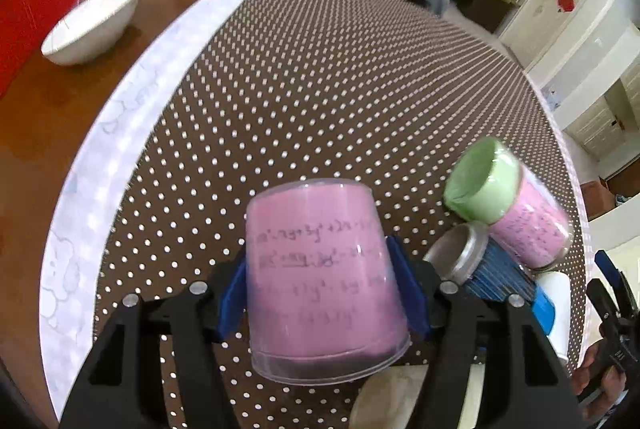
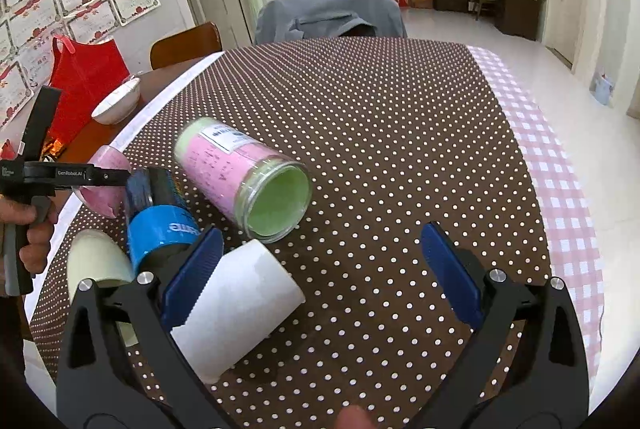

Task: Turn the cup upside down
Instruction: 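Lift the pink cup with the left tool away from the other cups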

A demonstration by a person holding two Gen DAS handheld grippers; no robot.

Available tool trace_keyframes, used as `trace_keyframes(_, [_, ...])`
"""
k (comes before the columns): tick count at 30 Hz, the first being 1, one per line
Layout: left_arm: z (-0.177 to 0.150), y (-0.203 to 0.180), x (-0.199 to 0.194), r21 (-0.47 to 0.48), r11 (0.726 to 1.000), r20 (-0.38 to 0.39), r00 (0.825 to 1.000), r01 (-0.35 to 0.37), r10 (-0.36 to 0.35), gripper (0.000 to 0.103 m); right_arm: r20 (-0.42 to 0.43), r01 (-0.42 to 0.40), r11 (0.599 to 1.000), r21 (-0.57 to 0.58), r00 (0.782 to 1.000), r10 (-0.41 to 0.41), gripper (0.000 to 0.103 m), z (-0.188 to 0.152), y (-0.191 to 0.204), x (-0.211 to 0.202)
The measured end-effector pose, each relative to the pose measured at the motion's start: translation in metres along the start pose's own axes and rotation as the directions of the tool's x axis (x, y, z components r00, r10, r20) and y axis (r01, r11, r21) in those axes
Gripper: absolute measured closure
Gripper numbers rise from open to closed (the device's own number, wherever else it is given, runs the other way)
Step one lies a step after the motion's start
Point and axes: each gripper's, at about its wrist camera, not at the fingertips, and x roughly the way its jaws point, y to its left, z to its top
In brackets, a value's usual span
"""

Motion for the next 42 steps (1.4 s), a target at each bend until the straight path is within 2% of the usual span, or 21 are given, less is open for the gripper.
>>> trace_keyframes(3, [-0.006,0.003,-0.026,0.018,1.000,0.073,0.997,-0.015,0.013,0.040,0.022,0.004,1.000,-0.009,1.000,-0.004,0.006,-0.003,0.003,-0.012])
trace_keyframes(10, [-0.026,-0.022,-0.079,0.062,0.997,0.230,0.973,-0.037,0.022,0.040,0.059,-0.009,1.000,-0.009,0.998,0.010,0.006,-0.011,0.011,-0.040])
trace_keyframes(18, [-0.064,-0.049,-0.141,0.103,0.993,0.381,0.924,-0.052,0.009,0.040,0.124,-0.040,0.999,-0.031,0.991,0.044,0.006,-0.023,0.028,-0.078])
trace_keyframes(20, [-0.076,-0.055,-0.154,0.109,0.993,0.415,0.910,-0.047,-0.003,0.040,0.141,-0.049,0.998,-0.032,0.989,0.053,0.006,-0.028,0.031,-0.087])
trace_keyframes(23, [-0.098,-0.065,-0.169,0.115,0.992,0.477,0.879,-0.058,-0.005,0.040,0.165,-0.056,0.998,-0.039,0.984,0.062,0.006,-0.035,0.034,-0.101])
trace_keyframes(28, [-0.129,-0.083,-0.177,0.127,0.992,0.519,0.854,-0.026,-0.044,0.040,0.196,-0.067,0.997,-0.049,0.978,0.075,0.006,-0.048,0.039,-0.122])
trace_keyframes(35, [-0.173,-0.111,-0.181,0.154,0.988,0.575,0.815,-0.019,-0.075,0.040,0.236,-0.076,0.995,-0.069,0.967,0.090,0.006,-0.067,0.040,-0.151])
trace_keyframes(40, [-0.198,-0.123,-0.182,0.171,0.985,0.603,0.788,0.031,-0.129,0.040,0.262,-0.075,0.996,-0.051,0.961,0.085,0.006,-0.075,0.031,-0.167])
trace_keyframes(42, [-0.205,-0.128,-0.179,0.176,0.984,0.605,0.785,0.033,-0.134,0.040,0.269,-0.070,0.997,-0.040,0.960,0.078,0.006,-0.078,0.026,-0.172])
